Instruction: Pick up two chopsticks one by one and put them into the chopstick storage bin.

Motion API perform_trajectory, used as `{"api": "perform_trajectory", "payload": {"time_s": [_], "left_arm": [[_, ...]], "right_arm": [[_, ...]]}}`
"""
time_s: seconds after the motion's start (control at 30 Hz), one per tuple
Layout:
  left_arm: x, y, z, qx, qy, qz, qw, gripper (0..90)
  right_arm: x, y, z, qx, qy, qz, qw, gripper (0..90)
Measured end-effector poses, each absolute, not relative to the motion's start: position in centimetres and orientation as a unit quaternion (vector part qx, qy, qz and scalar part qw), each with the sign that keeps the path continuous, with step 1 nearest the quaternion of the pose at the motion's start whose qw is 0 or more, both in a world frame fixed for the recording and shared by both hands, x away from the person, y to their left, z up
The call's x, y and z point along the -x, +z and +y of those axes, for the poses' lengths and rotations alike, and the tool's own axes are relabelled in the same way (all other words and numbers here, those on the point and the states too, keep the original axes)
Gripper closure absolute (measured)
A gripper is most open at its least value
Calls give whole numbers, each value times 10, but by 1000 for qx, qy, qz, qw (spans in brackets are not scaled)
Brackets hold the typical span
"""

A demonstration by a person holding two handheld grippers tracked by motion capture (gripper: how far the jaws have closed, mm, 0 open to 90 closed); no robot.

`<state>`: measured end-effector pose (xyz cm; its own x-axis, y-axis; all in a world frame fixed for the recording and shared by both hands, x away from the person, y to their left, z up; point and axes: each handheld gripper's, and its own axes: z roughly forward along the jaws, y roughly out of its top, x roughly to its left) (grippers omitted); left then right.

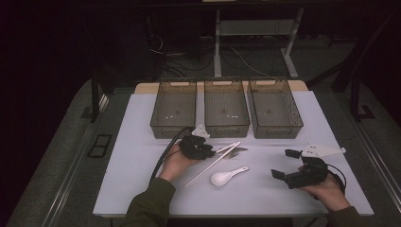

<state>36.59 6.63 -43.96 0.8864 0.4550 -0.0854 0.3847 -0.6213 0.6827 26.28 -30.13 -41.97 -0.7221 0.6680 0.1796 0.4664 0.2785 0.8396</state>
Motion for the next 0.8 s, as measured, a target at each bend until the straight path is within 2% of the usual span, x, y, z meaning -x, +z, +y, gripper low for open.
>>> {"api": "perform_trajectory", "payload": {"time_s": [0.13,0.27,0.8], "left_arm": [[-366,-440,66,-900,48,231,367,697],[-368,-442,67,-902,52,235,360,760],[-373,-443,71,-900,39,232,368,767]], "right_arm": [[-263,-420,-301,-358,482,793,104,6],[-263,-420,-301,-358,482,793,104,6],[-263,-420,-301,-357,482,793,103,6]]}}
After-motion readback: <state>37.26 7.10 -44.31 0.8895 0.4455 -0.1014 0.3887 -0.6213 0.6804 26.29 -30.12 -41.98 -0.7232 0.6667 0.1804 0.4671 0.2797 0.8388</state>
